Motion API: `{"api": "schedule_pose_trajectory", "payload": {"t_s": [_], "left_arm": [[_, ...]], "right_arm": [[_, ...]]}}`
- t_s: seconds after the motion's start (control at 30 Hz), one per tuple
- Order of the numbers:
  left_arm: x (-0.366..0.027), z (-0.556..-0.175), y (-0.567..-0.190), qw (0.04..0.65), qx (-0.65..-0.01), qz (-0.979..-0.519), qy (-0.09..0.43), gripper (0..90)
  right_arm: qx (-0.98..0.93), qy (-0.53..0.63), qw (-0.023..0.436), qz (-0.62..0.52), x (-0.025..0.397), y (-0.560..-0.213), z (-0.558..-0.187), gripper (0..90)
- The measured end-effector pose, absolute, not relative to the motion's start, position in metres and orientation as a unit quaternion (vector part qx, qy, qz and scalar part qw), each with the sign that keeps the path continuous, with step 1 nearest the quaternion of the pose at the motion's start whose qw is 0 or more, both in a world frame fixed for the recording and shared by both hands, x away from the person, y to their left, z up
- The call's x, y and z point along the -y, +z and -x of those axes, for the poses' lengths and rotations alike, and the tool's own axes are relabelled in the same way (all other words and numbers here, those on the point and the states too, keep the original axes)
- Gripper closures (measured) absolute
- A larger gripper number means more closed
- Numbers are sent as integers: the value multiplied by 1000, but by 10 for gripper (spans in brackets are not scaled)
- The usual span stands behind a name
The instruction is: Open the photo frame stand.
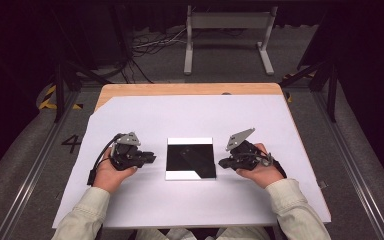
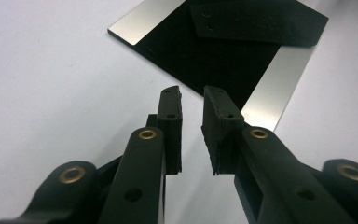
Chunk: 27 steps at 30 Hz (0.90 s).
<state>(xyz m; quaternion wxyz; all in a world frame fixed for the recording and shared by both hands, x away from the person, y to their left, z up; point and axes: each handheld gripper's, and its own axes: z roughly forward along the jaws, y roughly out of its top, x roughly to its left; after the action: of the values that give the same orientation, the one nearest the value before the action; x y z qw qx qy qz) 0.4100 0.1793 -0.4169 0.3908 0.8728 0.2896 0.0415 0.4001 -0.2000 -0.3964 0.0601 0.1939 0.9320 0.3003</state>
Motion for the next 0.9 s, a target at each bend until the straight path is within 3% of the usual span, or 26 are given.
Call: {"api": "schedule_pose_trajectory", "payload": {"t_s": [0.9], "left_arm": [[-178, -410, -418, 388, -290, -874, 33, 770]], "right_arm": [[-961, 217, -1, -171, 182, -414, -392, 852]]}}
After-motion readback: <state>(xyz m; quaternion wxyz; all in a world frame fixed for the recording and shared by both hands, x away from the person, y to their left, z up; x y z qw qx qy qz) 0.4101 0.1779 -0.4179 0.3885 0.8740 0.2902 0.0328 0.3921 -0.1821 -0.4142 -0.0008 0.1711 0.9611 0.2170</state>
